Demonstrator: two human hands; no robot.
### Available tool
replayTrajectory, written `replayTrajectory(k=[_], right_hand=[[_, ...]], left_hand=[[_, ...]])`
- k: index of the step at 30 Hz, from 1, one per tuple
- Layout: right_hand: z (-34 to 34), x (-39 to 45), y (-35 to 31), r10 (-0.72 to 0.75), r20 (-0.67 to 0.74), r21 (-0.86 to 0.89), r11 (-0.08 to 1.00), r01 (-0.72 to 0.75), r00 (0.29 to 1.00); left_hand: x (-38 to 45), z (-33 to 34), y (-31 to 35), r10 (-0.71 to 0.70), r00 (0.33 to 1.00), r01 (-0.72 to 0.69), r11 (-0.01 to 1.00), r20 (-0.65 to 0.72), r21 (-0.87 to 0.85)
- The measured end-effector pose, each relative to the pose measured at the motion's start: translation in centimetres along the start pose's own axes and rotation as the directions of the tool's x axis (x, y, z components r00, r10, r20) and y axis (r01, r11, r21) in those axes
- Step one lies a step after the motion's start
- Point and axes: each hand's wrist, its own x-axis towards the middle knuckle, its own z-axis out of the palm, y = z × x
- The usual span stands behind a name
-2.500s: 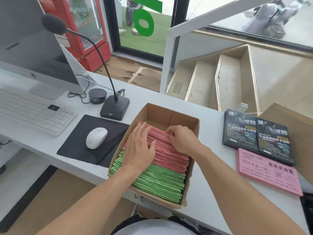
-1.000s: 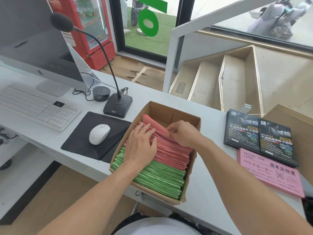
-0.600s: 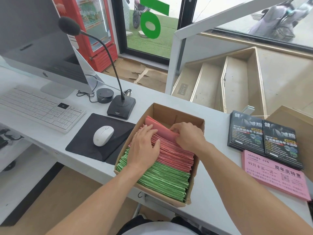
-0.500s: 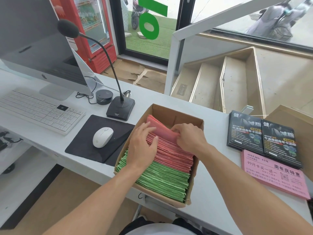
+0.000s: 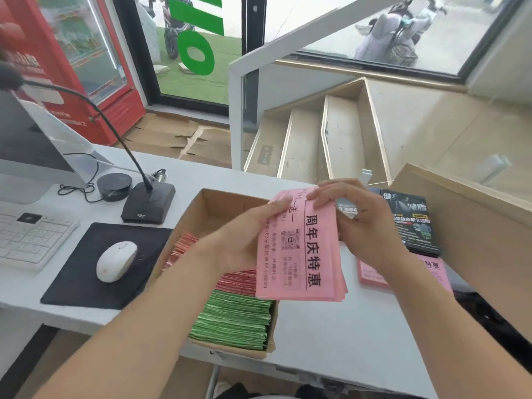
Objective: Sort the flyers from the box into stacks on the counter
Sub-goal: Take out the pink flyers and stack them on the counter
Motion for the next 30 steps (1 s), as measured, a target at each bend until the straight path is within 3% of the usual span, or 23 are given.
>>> replayTrajectory(k=[2, 4, 6, 7, 9, 11, 14, 16, 18, 20, 23, 27, 30], right_hand=[[-1.2, -1.3, 1.1, 0.107, -0.059, 0.04, 0.994, -0.105, 0.992], [-2.6, -3.2, 2.4, 0.343, -0.134, 0.336, 0.898, -0.283, 0.93], [-4.3, -5.1, 3.6, 0.604, 0.05, 0.637, 0.594, -0.491, 0.795], [-5.0, -6.3, 4.2, 0.641, 0.187, 0.651, 0.486, -0.583, 0.744], [-5.9, -8.4, 4.9, 0.644, 0.28, 0.49, 0.542, -0.683, 0.712], [-6.8, -9.6, 5.5, 0.67, 0.132, 0.348, 0.659, -0.667, 0.73], [-9.9, -11.1, 6.9, 0.711, 0.029, 0.19, 0.686, -0.702, 0.702], [-12.7, -12.1, 7.4, 0.693, -0.037, -0.023, 0.72, -0.694, 0.72], [-14.6, -13.4, 8.5, 0.68, -0.112, -0.254, 0.685, -0.682, 0.725], [-15.3, -14.3, 9.3, 0.698, -0.153, -0.377, 0.613, -0.695, 0.699], [-14.9, -15.2, 10.2, 0.731, -0.149, -0.474, 0.538, -0.697, 0.666], [-13.9, -16.9, 11.2, 0.758, -0.143, -0.525, 0.487, -0.699, 0.636], [-12.9, -18.7, 12.0, 0.783, -0.075, -0.461, 0.522, -0.718, 0.617]], left_hand=[[1.8, 2.4, -1.4, 0.009, 0.998, -0.021, 0.983, -0.07, -0.183], [3.9, 4.2, -2.6, 0.08, 0.983, -0.119, 0.962, -0.164, -0.247], [6.0, 5.8, -3.6, 0.165, 0.957, -0.231, 0.932, -0.239, -0.28], [7.0, 6.5, -4.0, 0.194, 0.943, -0.27, 0.921, -0.271, -0.28], [8.8, 7.6, -4.7, 0.228, 0.919, -0.316, 0.913, -0.32, -0.258], [10.1, 8.3, -5.2, 0.251, 0.909, -0.329, 0.923, -0.333, -0.201], [11.2, 8.0, -6.2, 0.32, 0.894, -0.344, 0.939, -0.313, -0.023], [11.6, 7.2, -6.7, 0.364, 0.893, -0.329, 0.929, -0.265, 0.167], [12.1, 7.1, -7.4, 0.359, 0.917, -0.248, 0.855, -0.174, 0.456], [13.0, 7.5, -8.3, 0.321, 0.945, -0.187, 0.693, -0.067, 0.696], [14.3, 7.9, -10.6, 0.317, 0.945, -0.106, 0.537, -0.084, 0.837], [14.5, 7.6, -14.3, 0.313, 0.933, -0.015, 0.529, -0.179, 0.848], [14.1, 7.6, -16.5, 0.264, 0.937, 0.041, 0.57, -0.23, 0.821]])
